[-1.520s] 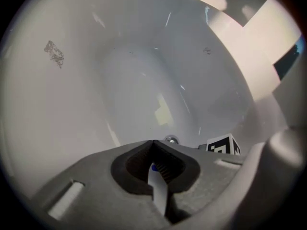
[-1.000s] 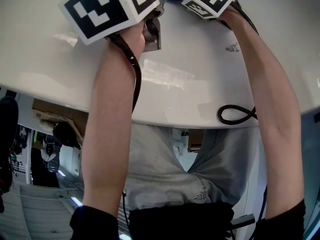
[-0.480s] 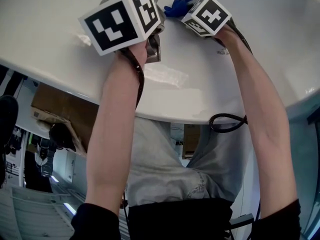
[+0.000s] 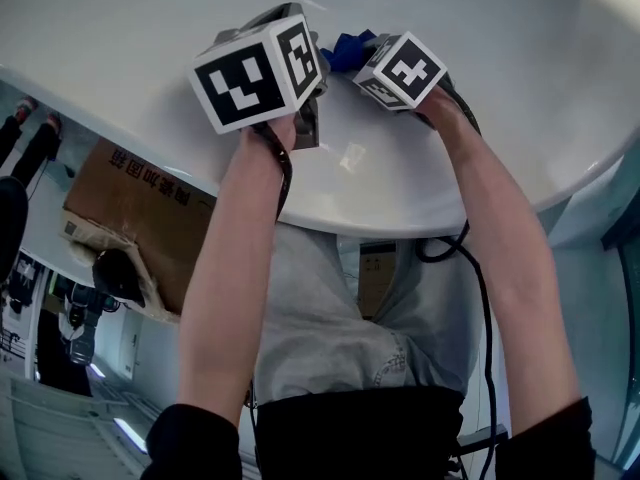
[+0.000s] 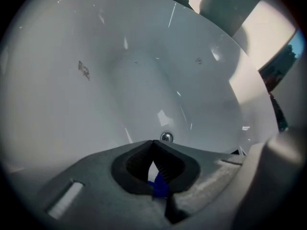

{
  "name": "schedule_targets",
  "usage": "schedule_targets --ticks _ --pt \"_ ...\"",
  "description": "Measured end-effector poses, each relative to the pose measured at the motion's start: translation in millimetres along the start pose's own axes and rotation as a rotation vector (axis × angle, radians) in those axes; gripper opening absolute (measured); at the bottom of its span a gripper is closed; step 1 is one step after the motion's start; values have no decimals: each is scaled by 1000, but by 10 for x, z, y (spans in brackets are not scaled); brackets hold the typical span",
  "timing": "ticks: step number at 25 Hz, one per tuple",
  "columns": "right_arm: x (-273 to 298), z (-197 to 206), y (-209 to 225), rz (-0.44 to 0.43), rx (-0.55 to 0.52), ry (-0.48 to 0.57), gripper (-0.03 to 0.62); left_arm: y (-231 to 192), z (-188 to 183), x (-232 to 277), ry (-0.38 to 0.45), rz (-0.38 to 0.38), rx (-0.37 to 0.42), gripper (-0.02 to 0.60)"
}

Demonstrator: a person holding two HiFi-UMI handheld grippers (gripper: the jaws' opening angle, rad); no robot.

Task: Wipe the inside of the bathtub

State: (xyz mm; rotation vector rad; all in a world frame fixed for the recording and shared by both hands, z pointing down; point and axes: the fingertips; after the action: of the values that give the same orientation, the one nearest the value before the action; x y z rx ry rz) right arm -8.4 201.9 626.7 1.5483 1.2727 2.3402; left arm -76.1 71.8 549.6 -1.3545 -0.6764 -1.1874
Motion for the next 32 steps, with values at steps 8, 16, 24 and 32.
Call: schedule_targets --ticks 8,16,24,32 --pt "-190 -33 -386 -35 -4 -2 71 48 -40 -257 17 -4 2 2" --pt "-457 -25 -843 -98 2 23 71 195 -75 -384 32 15 13 2" --pt "-727 -28 -1237 -140 -4 49 71 284 -169 -561 38 11 37 2" --pt "-1033 8 -1637 -227 -51 53 72 474 -292 -788 75 24 55 2"
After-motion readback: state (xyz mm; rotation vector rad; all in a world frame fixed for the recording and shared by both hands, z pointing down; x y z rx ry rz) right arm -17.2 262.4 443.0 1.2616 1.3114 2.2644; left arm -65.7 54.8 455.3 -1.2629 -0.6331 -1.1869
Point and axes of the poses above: the fingertips, and each gripper's own axes: x forward along the fingers, y to its right, z out of its underside, and after that the axes turned 6 degrees about z, right-handed
